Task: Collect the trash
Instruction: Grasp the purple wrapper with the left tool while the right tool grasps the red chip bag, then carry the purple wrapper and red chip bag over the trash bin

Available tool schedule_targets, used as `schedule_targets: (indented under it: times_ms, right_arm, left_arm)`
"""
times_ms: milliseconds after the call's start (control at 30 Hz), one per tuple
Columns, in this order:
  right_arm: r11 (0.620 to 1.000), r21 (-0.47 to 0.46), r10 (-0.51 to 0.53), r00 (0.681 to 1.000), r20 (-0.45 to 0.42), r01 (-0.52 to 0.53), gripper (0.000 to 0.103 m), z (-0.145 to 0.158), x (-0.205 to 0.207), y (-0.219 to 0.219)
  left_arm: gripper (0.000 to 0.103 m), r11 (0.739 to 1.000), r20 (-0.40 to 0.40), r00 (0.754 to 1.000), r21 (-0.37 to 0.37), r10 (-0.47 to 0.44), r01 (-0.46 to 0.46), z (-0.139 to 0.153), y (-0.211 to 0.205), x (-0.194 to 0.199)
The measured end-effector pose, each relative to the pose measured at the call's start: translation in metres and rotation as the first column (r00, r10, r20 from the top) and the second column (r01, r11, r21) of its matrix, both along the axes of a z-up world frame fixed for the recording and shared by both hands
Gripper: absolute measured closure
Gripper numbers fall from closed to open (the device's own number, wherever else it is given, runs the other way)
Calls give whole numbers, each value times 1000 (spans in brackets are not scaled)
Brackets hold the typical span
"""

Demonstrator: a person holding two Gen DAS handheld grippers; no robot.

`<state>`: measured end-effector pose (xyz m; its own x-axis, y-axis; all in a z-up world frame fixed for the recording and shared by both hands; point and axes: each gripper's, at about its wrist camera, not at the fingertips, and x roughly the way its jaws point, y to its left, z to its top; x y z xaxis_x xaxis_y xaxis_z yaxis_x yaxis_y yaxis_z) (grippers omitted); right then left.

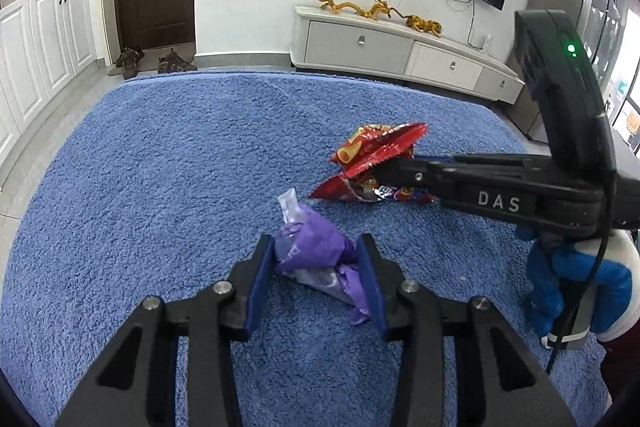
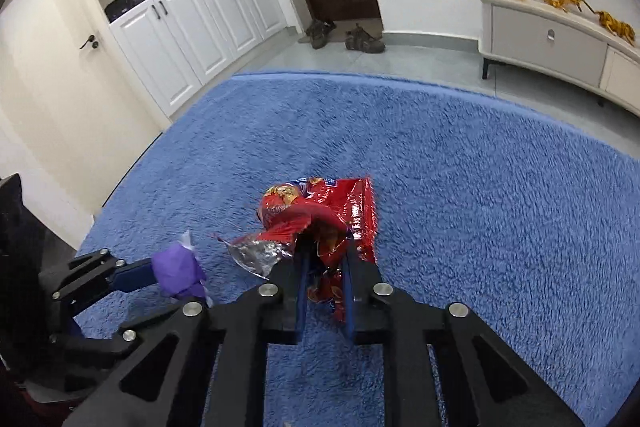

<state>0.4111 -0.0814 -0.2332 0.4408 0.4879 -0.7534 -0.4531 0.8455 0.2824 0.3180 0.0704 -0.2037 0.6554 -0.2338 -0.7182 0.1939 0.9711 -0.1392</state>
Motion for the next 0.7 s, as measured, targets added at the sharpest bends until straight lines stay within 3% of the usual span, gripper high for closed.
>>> schedule_targets:
  times_ms: [333, 533, 700]
  right_arm:
    - [993, 6, -118, 993, 21, 118, 98, 32, -55, -42]
    - [981, 1, -194, 978, 77, 195, 98, 73, -128, -88]
    - [955, 44, -295, 949, 113, 292, 98, 96, -191, -144]
  left_arm:
    - [68, 996, 41, 999, 86, 17, -21, 7, -16, -8]
    - [69, 992, 56, 998, 123, 13, -20, 21, -32, -33]
    - [69, 989, 117, 992, 140, -56, 40, 57, -58, -77]
